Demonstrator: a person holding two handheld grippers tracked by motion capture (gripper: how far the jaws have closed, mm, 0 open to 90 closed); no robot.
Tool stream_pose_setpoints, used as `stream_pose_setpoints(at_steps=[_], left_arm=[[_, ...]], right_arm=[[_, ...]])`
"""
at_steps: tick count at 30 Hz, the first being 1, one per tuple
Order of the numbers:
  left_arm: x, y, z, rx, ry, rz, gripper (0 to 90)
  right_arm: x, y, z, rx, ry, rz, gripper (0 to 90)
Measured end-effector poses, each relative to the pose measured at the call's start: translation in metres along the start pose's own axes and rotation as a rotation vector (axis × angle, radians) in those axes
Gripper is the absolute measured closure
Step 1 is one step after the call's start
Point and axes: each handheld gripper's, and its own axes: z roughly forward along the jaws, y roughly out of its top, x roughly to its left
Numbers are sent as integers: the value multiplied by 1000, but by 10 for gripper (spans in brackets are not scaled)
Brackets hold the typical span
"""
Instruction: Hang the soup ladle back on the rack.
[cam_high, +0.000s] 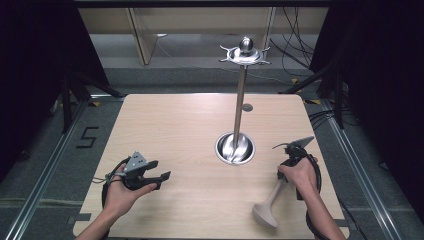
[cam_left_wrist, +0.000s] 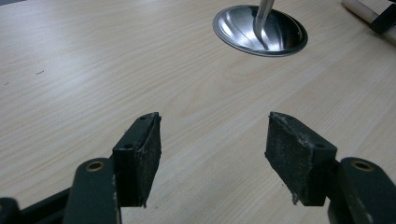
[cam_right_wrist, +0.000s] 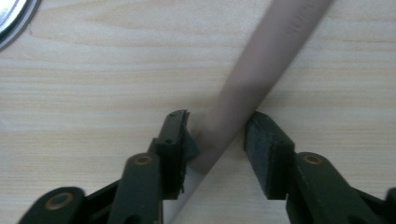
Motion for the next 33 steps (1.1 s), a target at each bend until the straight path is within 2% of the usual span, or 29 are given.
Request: stream_pose_setpoints(at_steps=[1, 2, 4, 5, 6, 7, 10, 13, 14, 15, 22, 25, 26, 27, 28, 29, 30, 31, 32, 33], left_arm=[[0, 0, 0, -2, -4, 1, 351], [1, 0, -1, 1, -6, 4, 351], [1, 0, -1, -3, -1, -9, 351], [1, -1, -1, 1, 4, -9, 351], [1, -1, 0, 3, 7, -13, 352], [1, -1, 0, 3, -2, -12, 352], [1, 0, 0, 8, 7, -5, 352], [0, -1, 0, 8, 5, -5, 352], [1, -1, 0, 9, 4, -2, 352], [0, -1, -1, 9, 5, -1, 352], [1, -1, -1, 3, -8, 1, 352], [1, -1, -2, 23, -4, 18, 352], [0, -1, 0, 4, -9, 1, 352], [0, -1, 0, 4, -11, 5, 352], [0, -1, -1, 5, -10, 10, 352], [1, 0, -2, 20, -16, 25, 352], [1, 0, -1, 19, -15, 26, 352], [1, 0, -2, 22, -15, 28, 352], [-1, -1, -1, 9, -15, 11, 352], [-1, -1, -1, 11, -15, 13, 352]], right_arm=[[4, 0, 0, 1, 16, 54, 662], [-1, 2, 0, 5, 14, -33, 701], [0, 2, -1, 22, 17, -69, 748], [6, 0, -1, 24, -2, -45, 749], [3, 0, 0, 14, -14, -118, 749], [0, 0, -1, 15, -23, -156, 749], [0, -1, -2, 21, -24, -167, 747], [3, -3, -1, 6, -11, -138, 745], [-2, -2, -2, 18, -26, -206, 745], [0, -3, -1, 3, -24, -178, 745], [-1, -2, 0, 10, -2, -183, 742], [0, -1, 0, 22, -14, -191, 740], [1, -1, 1, 23, -16, -190, 740], [1, -1, 1, 22, -20, -202, 740], [1, 0, 0, 47, -26, -209, 740], [4, 0, 1, 39, -31, -192, 740], [4, 0, 2, 32, -34, -201, 740], [6, 0, 0, 48, -40, -196, 742], [6, 0, 0, 48, -40, -196, 742], [5, -1, 3, 19, -41, -180, 743]])
